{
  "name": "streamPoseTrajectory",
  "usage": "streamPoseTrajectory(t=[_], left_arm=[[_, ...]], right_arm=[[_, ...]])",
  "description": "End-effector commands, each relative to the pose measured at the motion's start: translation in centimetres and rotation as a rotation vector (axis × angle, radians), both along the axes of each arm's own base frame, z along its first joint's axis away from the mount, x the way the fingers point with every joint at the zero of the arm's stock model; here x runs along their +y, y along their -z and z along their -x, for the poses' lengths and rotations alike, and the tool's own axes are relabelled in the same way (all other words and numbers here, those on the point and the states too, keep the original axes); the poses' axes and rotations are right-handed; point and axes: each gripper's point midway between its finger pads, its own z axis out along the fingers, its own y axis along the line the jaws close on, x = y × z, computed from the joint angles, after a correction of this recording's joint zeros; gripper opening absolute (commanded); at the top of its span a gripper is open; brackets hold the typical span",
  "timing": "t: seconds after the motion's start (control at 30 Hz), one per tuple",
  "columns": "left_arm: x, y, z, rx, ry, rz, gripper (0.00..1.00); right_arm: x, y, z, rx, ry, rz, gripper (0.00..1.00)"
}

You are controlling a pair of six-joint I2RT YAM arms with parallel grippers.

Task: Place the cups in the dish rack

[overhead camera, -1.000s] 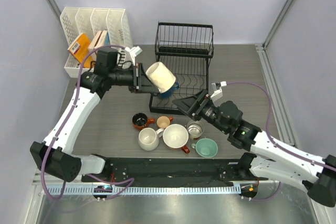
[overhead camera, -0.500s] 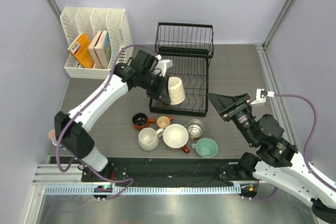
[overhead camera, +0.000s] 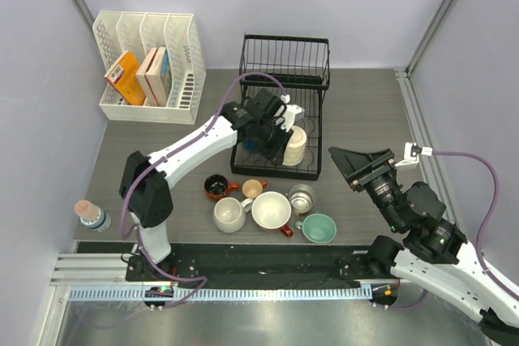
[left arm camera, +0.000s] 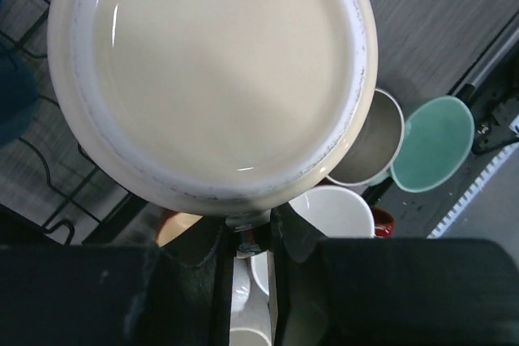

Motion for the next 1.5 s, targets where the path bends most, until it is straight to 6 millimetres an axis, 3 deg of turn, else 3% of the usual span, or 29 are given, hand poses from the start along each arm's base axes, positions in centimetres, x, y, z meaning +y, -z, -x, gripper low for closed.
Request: streamPoseTrajectory(t=[0.0,0.03,0.2,0.53,0.9,1.17,1.3,1.47], left_arm=[[-3.1,-2.2,-4.1,-0.166,0.016,0.089,0.00],[-3.4,-1.1,-4.5,-0.158,0.022,0.075,0.00],[-5.2,0.0,-6.5,-0.182,0.026,0.089,0.00],[-7.6,0.2,-10.2,-0.290,0.021,0.122,0.00],[-7.0,5.5,-10.5,-0.261,-0.004,0.058,0.00],[-7.3,6.9,-10.4,-0.236,-0.009,0.056,0.00],[-7.0,6.9,-10.3,-0.234,-0.021,0.043,0.26],[-6.9,6.0,-9.7,-0.244,-0.017,0.050,0.39]], right_arm=[[-0.9,-0.6,-0.1,-0.015,0.034,-0.011,0.62],[-0.9,-0.6,0.1,-0.017,0.031,-0.014,0.62],[-0.8,0.2,0.3,-0.006,0.013,-0.016,0.60],[0.1,1.2,0.5,-0.006,-0.028,-0.002,0.60],[-1.1,0.9,0.9,-0.021,-0.002,-0.007,0.60],[-1.1,1.0,1.1,-0.017,-0.010,-0.006,0.60],[-1.2,1.2,1.0,-0.009,-0.004,0.012,0.63],[-1.3,1.6,0.9,0.006,0.006,0.040,0.65]])
